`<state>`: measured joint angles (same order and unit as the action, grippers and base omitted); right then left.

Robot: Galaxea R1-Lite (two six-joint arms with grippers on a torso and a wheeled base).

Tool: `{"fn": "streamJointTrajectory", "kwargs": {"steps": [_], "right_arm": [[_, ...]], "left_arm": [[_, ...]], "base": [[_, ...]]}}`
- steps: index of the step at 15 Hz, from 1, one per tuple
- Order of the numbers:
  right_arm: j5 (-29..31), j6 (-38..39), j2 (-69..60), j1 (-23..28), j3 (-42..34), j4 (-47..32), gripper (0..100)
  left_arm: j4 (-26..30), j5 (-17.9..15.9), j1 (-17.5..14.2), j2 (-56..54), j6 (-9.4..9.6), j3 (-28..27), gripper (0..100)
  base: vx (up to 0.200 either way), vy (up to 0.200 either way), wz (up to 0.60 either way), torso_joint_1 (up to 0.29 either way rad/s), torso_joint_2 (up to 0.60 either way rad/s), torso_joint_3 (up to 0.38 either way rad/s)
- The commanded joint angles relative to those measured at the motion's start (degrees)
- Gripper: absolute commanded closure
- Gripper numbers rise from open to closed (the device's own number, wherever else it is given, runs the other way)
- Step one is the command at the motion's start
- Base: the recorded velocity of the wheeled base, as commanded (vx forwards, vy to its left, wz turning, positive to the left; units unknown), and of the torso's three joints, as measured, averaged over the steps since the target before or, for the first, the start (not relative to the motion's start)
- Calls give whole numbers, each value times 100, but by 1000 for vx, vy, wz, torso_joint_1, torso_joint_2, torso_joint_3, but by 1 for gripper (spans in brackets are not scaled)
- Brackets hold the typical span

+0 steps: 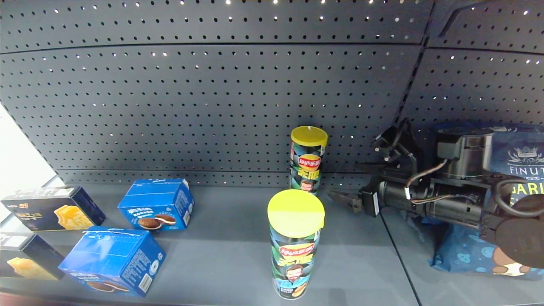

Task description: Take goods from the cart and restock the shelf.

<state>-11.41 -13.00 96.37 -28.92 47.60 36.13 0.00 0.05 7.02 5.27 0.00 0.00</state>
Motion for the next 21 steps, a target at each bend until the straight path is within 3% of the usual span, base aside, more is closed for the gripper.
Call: {"fn": "streamJointTrajectory", "kwargs": {"steps": [1,6,8,12,15,17,20,21], "right_arm": [[104,-10,-443,-53,-85,-27,0],[306,-1,-1428,-457,-524,-361,0],[438,-124,-2140,-721,-638,-897,0],[526,-406,-3273,-633,-621,-1882,0],[403,-397,-4768,360,-867,-2726,0],[-89,-344,-5787,1107,-1148,-3227,0],[-573,-344,-6657,1872,-1957,-3200,0],[-634,-283,-7009,2338,-2317,-3200,0]], "left_arm": [[0,4,1,9,0,0,0],[0,4,1,9,0,0,0],[0,4,1,9,0,0,0],[0,4,1,9,0,0,0],[0,4,1,9,0,0,0],[0,4,1,9,0,0,0],[0,4,1,9,0,0,0],[0,4,1,9,0,0,0]], "base": [[0,0,0,0,0,0],[0,0,0,0,0,0],[0,0,0,0,0,0],[0,0,0,0,0,0],[0,0,0,0,0,0],[0,0,0,0,0,0],[0,0,0,0,0,0],[0,0,0,0,0,0]]}}
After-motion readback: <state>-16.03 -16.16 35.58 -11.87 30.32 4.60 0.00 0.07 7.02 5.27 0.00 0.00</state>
